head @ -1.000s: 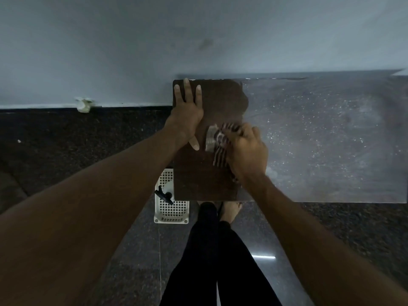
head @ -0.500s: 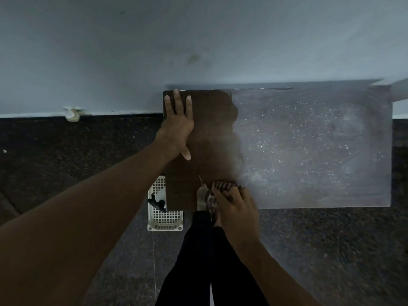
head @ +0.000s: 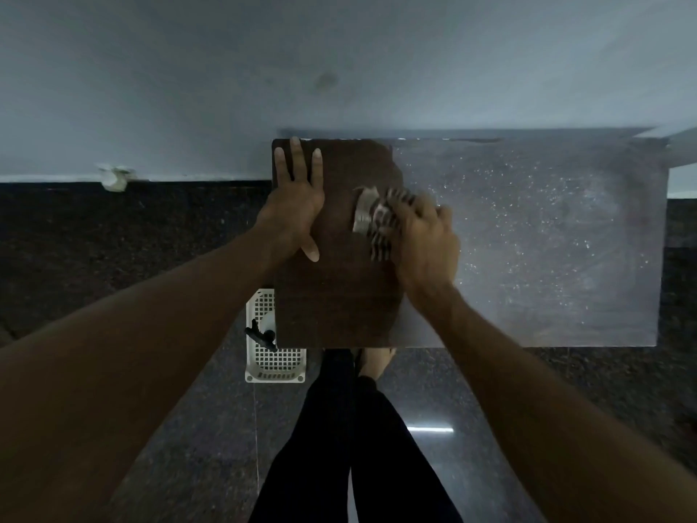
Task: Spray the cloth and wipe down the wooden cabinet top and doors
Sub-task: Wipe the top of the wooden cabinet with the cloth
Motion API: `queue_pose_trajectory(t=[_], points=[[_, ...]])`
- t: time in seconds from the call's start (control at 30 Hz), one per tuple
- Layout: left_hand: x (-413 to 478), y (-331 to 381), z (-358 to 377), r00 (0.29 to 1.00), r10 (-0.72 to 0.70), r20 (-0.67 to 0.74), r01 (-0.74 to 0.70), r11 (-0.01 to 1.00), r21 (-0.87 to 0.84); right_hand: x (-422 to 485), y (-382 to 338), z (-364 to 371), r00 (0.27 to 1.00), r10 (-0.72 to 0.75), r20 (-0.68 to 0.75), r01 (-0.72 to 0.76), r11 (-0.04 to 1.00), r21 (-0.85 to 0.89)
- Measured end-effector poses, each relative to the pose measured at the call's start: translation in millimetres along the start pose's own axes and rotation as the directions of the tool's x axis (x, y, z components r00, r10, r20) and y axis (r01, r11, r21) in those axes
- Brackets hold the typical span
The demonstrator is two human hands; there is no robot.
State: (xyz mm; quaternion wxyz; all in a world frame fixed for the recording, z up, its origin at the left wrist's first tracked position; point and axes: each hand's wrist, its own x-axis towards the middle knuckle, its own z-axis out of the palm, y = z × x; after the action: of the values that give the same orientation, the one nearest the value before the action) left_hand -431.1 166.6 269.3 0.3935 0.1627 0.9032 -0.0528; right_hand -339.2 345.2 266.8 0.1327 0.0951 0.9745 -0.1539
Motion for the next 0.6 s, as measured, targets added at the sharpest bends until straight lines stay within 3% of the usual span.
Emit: queue_pose_trajectory(t=[0.17, 0.27, 0.43, 0.6], points=[[1, 0, -1, 1.0, -0.005, 0.004, 0.005, 1.0, 0.002, -120, 20, 35, 0.997, -0.004, 0.072, -0.002, 0.997, 0.081], [2, -1, 0, 1.0, -0.007, 0.003, 0.007, 1.0, -0.005, -166, 28, 42, 0.994, 0.045, 0.104, -0.048, 0.999, 0.026], [4, 1, 1, 1.0, -0.009, 0.014, 0.01, 1.0, -0.024, -145, 22, 38, 0.996, 0.082, 0.044, -0.083, 0.996, 0.02], [3, 1, 0, 1.0, -0.012, 0.014, 0.012, 1.0, -0.014, -68, 16, 24, 0.995, 0.094, -0.044, -0.093, 0.995, 0.026]])
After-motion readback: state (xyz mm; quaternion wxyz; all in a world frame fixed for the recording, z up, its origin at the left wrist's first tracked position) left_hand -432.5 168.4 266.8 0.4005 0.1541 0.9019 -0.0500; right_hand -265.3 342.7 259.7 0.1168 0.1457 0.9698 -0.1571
